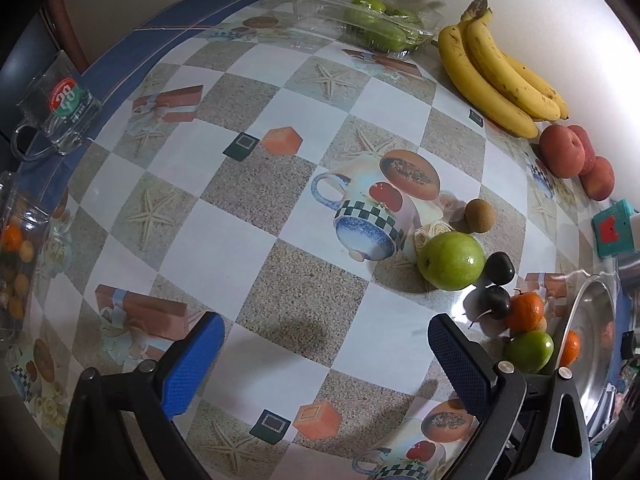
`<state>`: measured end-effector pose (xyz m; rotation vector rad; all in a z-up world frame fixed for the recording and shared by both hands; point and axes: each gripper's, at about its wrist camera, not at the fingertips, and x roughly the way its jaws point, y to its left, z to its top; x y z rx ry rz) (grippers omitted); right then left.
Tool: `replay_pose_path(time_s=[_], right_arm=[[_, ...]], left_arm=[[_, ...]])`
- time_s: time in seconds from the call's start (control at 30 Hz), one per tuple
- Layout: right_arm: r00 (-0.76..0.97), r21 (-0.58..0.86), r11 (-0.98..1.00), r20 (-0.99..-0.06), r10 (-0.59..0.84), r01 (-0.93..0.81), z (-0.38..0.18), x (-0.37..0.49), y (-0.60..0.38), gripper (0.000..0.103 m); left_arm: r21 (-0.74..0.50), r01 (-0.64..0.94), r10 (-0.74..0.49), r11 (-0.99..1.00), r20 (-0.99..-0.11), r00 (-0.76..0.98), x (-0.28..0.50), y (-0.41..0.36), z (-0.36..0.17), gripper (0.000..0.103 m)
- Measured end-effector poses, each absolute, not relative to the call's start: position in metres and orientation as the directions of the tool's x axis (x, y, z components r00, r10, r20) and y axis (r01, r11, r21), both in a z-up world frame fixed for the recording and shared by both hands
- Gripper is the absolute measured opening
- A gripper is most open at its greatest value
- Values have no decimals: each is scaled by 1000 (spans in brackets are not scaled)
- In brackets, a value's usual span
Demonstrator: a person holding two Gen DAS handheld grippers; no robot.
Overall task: Organize fruits
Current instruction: 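Grasp a dark plum with the right tool while the left tool grasps a green fruit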
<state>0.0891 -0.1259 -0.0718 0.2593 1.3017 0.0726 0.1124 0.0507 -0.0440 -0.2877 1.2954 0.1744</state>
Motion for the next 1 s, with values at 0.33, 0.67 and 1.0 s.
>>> replay_pose_path(time_s=[0.33, 0.67, 1.0], right_arm=[[269, 220, 972, -944, 191, 81, -72, 89, -125, 39], [272, 233, 970, -939, 208, 64, -69, 87, -125, 30], [346, 331, 941, -892, 290, 65, -40, 82, -136, 30]], left_arm=[[-112, -277, -33, 954, -960, 277, 117, 45, -42, 103], [-122, -274, -41, 954, -957, 286, 120, 43, -41, 103], [-163, -261, -80, 951, -950, 303, 125, 44, -37, 103]])
